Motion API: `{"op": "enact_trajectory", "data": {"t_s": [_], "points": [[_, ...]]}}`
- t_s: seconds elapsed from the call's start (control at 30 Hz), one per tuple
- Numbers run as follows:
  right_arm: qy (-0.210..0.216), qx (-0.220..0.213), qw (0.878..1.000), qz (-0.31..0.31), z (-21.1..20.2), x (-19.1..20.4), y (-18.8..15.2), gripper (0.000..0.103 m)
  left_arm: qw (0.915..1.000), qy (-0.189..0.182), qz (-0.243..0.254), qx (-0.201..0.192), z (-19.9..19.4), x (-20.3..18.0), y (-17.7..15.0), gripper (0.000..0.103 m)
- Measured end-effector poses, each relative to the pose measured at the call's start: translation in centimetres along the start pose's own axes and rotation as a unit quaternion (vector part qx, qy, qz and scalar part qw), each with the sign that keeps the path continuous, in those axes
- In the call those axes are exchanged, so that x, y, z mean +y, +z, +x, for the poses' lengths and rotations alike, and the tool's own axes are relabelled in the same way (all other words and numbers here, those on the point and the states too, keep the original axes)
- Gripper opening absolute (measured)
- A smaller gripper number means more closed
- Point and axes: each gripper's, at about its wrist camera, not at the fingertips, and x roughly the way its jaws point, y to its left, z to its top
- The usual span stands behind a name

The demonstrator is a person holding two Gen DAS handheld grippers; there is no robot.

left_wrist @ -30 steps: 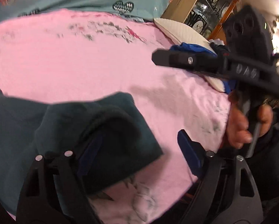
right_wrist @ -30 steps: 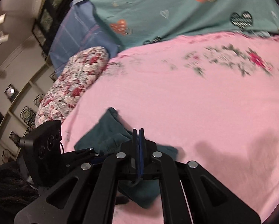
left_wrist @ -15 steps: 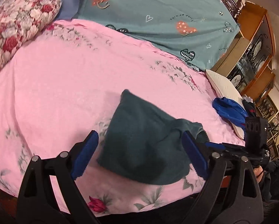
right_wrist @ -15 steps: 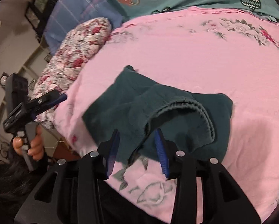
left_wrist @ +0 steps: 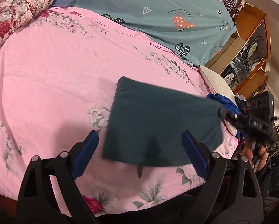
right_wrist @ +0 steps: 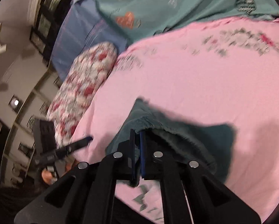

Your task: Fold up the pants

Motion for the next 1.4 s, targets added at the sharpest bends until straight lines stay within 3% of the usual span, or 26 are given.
{"op": "enact_trajectory", "data": {"t_s": [0.1,0.2,0.27,0.33,0.37,0.4,0.47,0.5,0.57,0.63,0.7,0.73,0.8,0.97,1.07,1.23,1.4], "points": [[-0.05,0.012,0.997,0.049,-0.5,-4.6,2.0,0.004,0.9998,-0.005,0.018,0.011,1.2,-1.4,0.1,0.092],[-0.078,0.055,0.992,0.079,1.9,-8.7,1.3,0.005,0.9985,-0.004,0.049,0.026,3.2,-3.0,-0.1,0.092],[-0.089,0.08,0.99,0.079,3.7,-9.7,0.0,0.012,0.9962,0.007,0.077,0.04,5.1,-4.0,-0.5,0.092],[-0.093,0.071,0.991,0.068,3.0,-9.8,-0.7,0.016,0.9903,0.032,0.125,0.05,6.8,-5.6,-1.2,0.092],[-0.1,0.061,0.992,0.056,2.2,-9.4,-0.9,0.023,0.9858,0.051,0.152,0.048,7.3,-6.4,-1.5,0.092],[-0.112,0.049,0.992,0.039,1.2,-8.9,-1.1,0.039,0.9818,0.065,0.173,0.042,7.6,-7.0,-1.8,0.092],[-0.125,0.026,0.992,0.008,-0.5,-7.9,-1.8,0.057,0.9724,0.086,0.214,0.035,8.0,-7.9,-2.3,0.092],[-0.128,0.024,0.991,-0.007,-0.8,-7.5,-2.2,0.057,0.9704,0.09,0.22,0.044,8.7,-8.0,-2.4,0.092],[-0.128,0.039,0.991,-0.02,0.2,-7.3,-2.6,0.057,0.9679,0.098,0.22,0.074,10.3,-7.6,-2.8,0.092],[-0.14,0.059,0.988,-0.029,1.8,-7.5,-3.1,0.056,0.9656,0.106,0.225,0.076,11.1,-7.4,-3.4,0.093],[-0.142,0.09,0.985,-0.028,3.6,-7.8,-3.8,0.036,0.9668,0.102,0.223,0.071,10.9,-7.1,-3.5,0.093],[-0.15,0.098,0.983,-0.032,4.3,-7.5,-3.9,0.034,0.9676,0.101,0.22,0.072,10.9,-7.0,-3.4,0.092],[-0.145,0.094,0.985,-0.021,3.9,-7.5,-3.8,0.023,0.9704,0.096,0.21,0.071,10.4,-6.9,-3.0,0.09],[-0.082,0.06,0.995,0.004,-0.1,-5.1,-2.2,0.012,0.9754,0.074,0.207,0.011,6.3,-8.9,-0.8,0.088],[-0.059,0.045,0.997,0.014,-2.1,-3.3,-1.5,0.011,0.9725,0.066,0.223,-0.008,4.8,-10.3,-0.3,0.091],[-0.106,0.077,0.991,0.017,-0.2,-4.7,-2.9,0.011,0.9726,0.083,0.213,0.043,8.4,-9.1,-1.3,0.092],[-0.154,0.083,0.984,-0.033,1.5,-5.5,-4.7,0.016,0.9757,0.101,0.188,0.05,9.8,-6.9,-1.1,0.092]]}}
